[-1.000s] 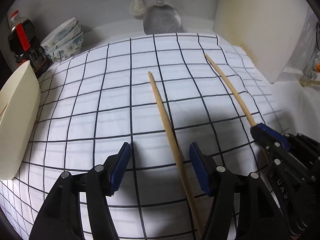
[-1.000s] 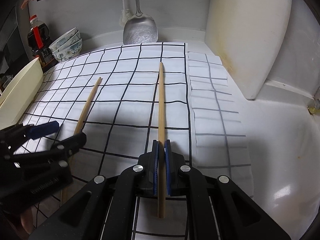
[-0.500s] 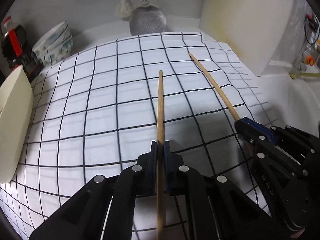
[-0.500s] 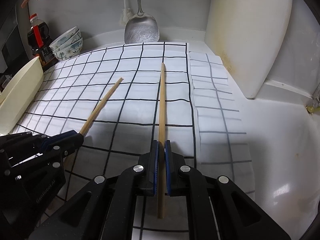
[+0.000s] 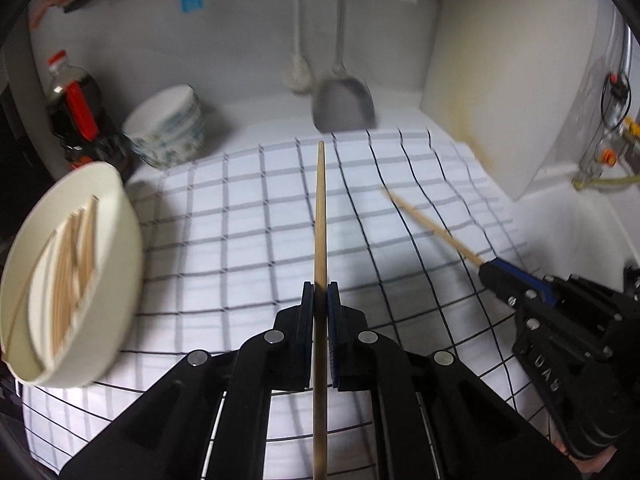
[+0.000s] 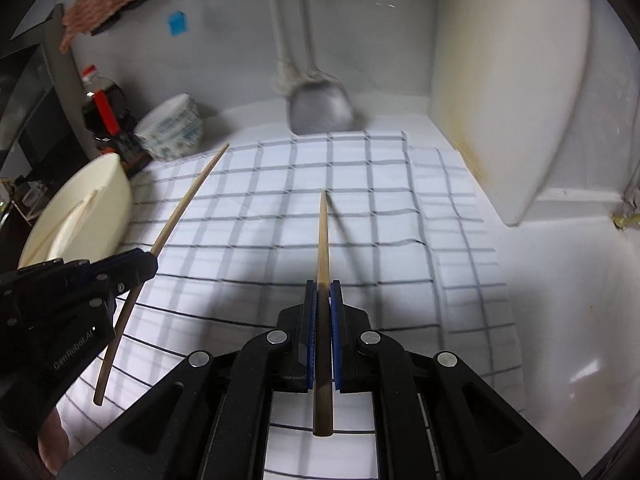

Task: Organize utensils
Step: 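Lift and carry the left tool's chopstick toward the dish while the right tool carries its own, then lower the left tool's chopstick into the dish while the right tool lowers its own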

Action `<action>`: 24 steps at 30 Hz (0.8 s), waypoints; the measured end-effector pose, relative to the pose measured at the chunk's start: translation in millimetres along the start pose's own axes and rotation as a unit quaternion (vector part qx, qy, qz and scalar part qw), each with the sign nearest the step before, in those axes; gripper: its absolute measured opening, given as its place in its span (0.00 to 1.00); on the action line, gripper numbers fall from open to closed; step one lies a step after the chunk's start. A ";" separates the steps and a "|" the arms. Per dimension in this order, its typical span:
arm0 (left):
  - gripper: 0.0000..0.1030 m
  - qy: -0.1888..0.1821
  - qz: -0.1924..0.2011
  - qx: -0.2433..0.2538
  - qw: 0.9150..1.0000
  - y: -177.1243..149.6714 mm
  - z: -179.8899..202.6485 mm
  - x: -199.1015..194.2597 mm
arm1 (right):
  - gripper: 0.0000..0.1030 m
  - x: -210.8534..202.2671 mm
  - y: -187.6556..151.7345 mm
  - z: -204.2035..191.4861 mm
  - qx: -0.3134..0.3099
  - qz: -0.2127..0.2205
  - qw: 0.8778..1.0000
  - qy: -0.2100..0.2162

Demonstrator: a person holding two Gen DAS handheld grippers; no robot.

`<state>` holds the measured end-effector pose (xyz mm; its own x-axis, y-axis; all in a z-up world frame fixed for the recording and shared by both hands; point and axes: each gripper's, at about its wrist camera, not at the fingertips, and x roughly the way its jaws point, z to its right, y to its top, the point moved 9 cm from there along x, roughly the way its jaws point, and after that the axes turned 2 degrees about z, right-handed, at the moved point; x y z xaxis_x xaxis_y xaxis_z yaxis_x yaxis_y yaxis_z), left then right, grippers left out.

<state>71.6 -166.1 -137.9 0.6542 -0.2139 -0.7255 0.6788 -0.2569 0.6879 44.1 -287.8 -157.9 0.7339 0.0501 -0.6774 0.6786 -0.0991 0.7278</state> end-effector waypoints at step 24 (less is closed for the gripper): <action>0.07 0.126 0.019 -0.129 0.983 13.0 -297.9 -92.4 | 0.06 2.0 86.6 -290.2 -0.132 0.022 0.978 0.160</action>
<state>119.3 131.1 -55.1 0.7210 0.0297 -0.6923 0.6926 0.0012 0.7214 113.3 -7.8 -65.2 0.7057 0.3642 -0.6077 0.5996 0.1500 0.7861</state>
